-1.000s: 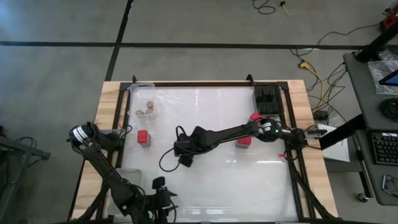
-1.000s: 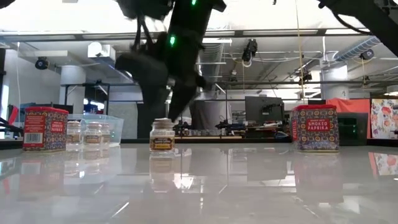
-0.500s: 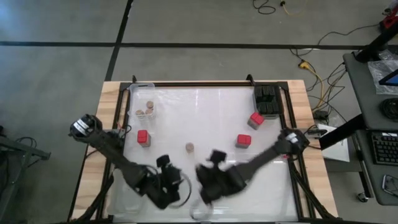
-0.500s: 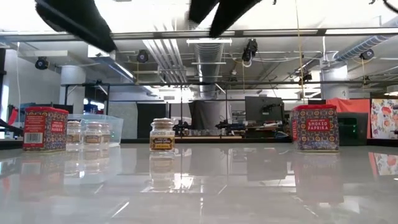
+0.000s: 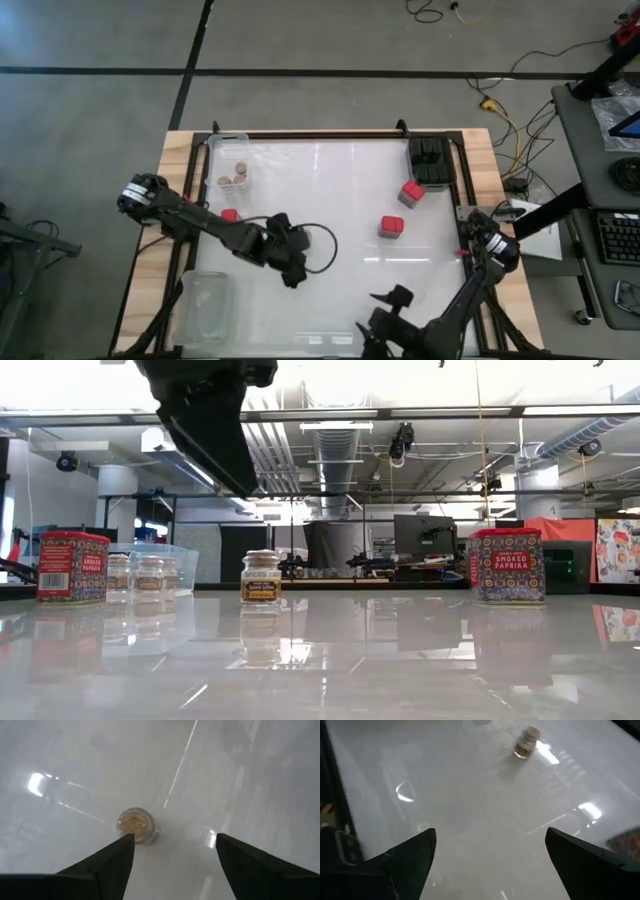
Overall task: Sort spices by type
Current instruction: Put the brown seasoning bottle into the transparent bin
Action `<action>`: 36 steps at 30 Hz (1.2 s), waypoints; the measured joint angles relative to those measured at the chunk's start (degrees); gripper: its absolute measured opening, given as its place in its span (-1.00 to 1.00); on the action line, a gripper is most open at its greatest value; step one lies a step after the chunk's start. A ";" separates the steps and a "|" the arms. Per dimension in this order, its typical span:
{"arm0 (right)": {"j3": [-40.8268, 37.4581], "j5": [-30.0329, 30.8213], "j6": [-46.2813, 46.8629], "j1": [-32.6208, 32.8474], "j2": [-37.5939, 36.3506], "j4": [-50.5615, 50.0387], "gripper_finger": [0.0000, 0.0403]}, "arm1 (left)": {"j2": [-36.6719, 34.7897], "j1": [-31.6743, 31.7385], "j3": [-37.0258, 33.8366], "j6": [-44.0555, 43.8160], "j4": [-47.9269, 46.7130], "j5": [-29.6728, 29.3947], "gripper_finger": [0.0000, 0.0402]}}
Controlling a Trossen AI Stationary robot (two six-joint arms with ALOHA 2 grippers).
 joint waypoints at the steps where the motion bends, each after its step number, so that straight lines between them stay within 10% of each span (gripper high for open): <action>1: -1.26 0.97 2.81 0.18 0.01 -0.01 0.81 | -0.30 0.55 0.00 1.02 -0.43 0.85 0.34; 16: -13.19 4.32 10.24 -0.39 1.50 12.53 0.81 | -5.16 2.48 -8.78 16.40 16.06 2.72 0.49; 26: -13.72 7.11 4.08 0.47 1.63 26.74 0.81 | -11.03 3.70 -25.50 13.71 39.93 2.24 0.49; 36: -13.76 7.11 2.48 0.45 1.65 28.59 0.81 | -11.31 5.26 -29.17 11.32 41.78 1.22 0.53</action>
